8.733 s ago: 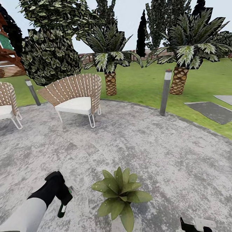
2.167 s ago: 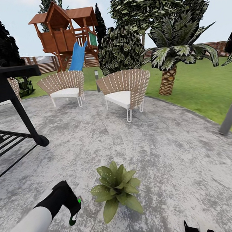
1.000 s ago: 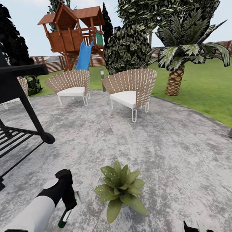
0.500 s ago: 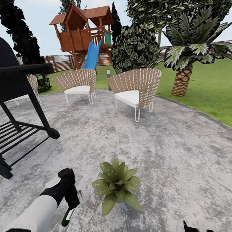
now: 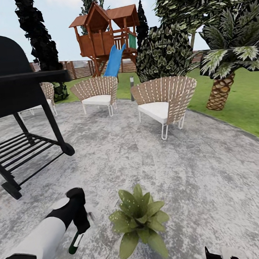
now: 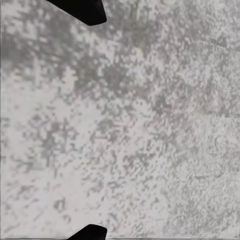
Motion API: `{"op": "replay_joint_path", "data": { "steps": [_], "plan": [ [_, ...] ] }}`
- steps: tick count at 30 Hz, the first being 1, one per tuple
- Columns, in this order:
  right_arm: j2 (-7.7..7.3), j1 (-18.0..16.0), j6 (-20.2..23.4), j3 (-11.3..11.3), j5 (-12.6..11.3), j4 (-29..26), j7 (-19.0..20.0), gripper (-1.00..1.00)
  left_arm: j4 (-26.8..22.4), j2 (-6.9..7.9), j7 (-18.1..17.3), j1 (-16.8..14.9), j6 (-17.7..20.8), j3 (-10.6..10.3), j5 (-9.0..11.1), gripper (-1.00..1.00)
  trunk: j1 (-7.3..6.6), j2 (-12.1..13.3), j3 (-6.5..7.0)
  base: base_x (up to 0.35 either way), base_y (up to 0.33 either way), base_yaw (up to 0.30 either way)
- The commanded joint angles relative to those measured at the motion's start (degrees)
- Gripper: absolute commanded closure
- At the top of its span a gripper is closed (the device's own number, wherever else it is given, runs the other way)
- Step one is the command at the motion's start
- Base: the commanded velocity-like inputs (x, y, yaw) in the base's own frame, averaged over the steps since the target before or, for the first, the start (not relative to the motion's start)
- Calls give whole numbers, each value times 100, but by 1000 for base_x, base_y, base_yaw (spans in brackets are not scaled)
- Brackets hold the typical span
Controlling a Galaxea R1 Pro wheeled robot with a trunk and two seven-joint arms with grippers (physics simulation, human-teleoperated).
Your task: Pick up the pesticide atomizer in the garden and spray insectifuge to fully cover both potted plants in the garden.
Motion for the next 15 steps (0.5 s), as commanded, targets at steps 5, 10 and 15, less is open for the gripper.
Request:
{"op": "replay_joint_path", "data": {
  "steps": [5, 10, 15],
  "plan": [
    [-17, -1, -5, 49, -22, 7, -34, -100, -5, -14, -5, 21, 56, -27, -20, 100, 1, -2, -6, 96, -246, 0],
    [-25, -1, -5, 55, -22, -3, -28, -100, 19, 123, 6, 134, 36, -20, 2, 100, 1, -2, -6, 4, -37, 0],
    [-19, -1, -5, 57, -22, -12, -24, -100, 4, 235, 15, 289, 3, 8, 82, 100, 1, -2, -6, 0, 0, 0]
  ]
}}
